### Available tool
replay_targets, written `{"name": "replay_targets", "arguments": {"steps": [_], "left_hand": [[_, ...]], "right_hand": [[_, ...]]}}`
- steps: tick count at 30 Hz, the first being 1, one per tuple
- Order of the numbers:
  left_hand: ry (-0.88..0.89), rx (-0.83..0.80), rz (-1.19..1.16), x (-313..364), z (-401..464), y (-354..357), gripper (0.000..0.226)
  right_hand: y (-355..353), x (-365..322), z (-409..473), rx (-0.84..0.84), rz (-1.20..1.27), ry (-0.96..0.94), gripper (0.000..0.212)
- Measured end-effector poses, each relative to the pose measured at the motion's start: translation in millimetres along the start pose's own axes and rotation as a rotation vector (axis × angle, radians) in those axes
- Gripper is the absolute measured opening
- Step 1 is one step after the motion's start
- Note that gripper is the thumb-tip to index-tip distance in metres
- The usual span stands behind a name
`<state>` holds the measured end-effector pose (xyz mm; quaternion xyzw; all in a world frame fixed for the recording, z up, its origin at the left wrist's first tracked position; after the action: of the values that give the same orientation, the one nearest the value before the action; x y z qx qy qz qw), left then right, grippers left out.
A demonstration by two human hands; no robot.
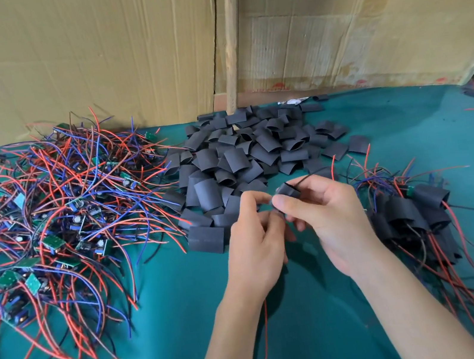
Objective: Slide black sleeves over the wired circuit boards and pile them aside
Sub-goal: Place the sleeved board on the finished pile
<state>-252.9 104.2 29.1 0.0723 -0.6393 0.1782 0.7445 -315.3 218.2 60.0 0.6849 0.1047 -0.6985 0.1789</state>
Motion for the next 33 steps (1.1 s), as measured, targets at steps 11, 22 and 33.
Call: {"name": "replay_targets", "arguments": {"steps": [11, 22, 33], "left_hand": [[-0.125, -0.076, -0.312, 5, 1, -11, 0.022], [-0.098, -0.054, -0.437, 4, 2, -15, 0.017], [-0.081, 0.069, -0.388, 2, 3, -13, 0.026]], "right_hand": [[-14, -6, 5, 0.237, 0.255, -0.028, 0.014], [-14, -4, 6, 0.145, 0.187, -0.018, 0.014], [-14, 2, 5, 0.021, 0.034, 0.033, 0.008]]}}
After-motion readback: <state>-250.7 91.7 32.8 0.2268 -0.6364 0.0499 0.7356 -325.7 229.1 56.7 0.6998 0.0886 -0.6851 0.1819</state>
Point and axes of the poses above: each hand's wrist, its own z-axis towards the middle knuckle, its own y-axis out of the palm, x = y × z, the point moved 1 cm from there along z, towards the middle knuckle, and after that the axes turned 1 degree about -x, right-handed, at the moved point
